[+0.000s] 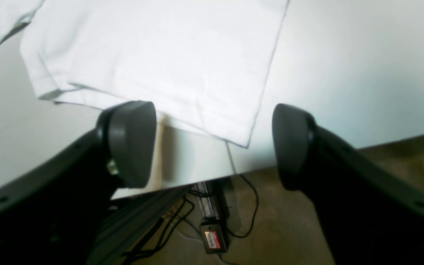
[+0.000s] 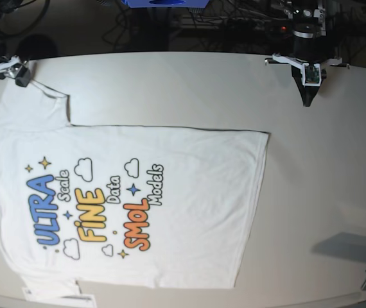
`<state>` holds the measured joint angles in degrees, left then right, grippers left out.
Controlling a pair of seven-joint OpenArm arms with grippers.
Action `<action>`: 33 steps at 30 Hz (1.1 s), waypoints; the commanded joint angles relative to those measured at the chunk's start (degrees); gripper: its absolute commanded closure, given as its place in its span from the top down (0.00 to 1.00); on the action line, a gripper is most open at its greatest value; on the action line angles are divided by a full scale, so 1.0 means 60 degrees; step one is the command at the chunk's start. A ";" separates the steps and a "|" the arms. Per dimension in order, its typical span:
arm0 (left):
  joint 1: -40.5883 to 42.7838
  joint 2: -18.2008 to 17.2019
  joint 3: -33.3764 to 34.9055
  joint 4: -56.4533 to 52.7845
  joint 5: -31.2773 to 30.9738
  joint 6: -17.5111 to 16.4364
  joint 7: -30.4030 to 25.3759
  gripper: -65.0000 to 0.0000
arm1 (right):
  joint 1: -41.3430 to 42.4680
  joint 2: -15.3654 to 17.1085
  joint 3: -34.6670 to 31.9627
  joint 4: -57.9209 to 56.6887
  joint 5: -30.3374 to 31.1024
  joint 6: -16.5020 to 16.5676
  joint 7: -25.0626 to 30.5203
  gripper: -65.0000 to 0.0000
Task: Fold the T-shirt properly
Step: 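Grasp the shoulder edge of the T-shirt with the right gripper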
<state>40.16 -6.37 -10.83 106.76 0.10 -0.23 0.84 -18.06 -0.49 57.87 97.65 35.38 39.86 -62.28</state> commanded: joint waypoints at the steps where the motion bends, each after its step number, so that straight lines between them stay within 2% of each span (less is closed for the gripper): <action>1: 0.0083 -0.0074 -0.0034 0.0148 -0.0024 0.0075 -0.0235 0.00 | -0.0059 0.0060 -0.0172 0.0085 -0.0028 0.0024 -0.0191 0.69; 7: 0.0098 -0.0074 -0.0034 0.0148 -0.0024 0.0075 -0.0235 0.00 | -0.0029 0.0045 -0.0641 0.0085 -0.0028 0.0024 -0.0221 0.69; 19: 0.0068 -0.0074 -0.0034 0.0133 -0.0024 0.0075 -0.0235 0.00 | 0.0088 0.0075 -0.0655 0.0085 -0.0028 0.0024 -0.0177 0.68; 25: 0.0068 -0.0074 -0.0034 0.0133 -0.0024 0.0075 -0.0235 0.01 | 0.0117 0.0089 -0.0655 0.0055 -0.0072 0.0024 0.0160 0.67; 27: 0.0083 -0.0074 -0.0034 0.0119 -0.0024 0.0075 -0.0235 0.01 | 0.0132 0.0089 -0.0655 0.0055 -0.0072 0.0024 0.0160 0.60; 33: 0.0054 -0.0074 -0.0034 -0.0233 -0.0024 0.0075 -0.0235 0.01 | 0.0132 0.0089 -0.0655 0.0055 -0.0072 0.0024 0.0160 0.18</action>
<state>40.14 -6.37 -10.83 104.44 0.08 -0.23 0.86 -17.19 -0.38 53.84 97.21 34.33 39.86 -61.67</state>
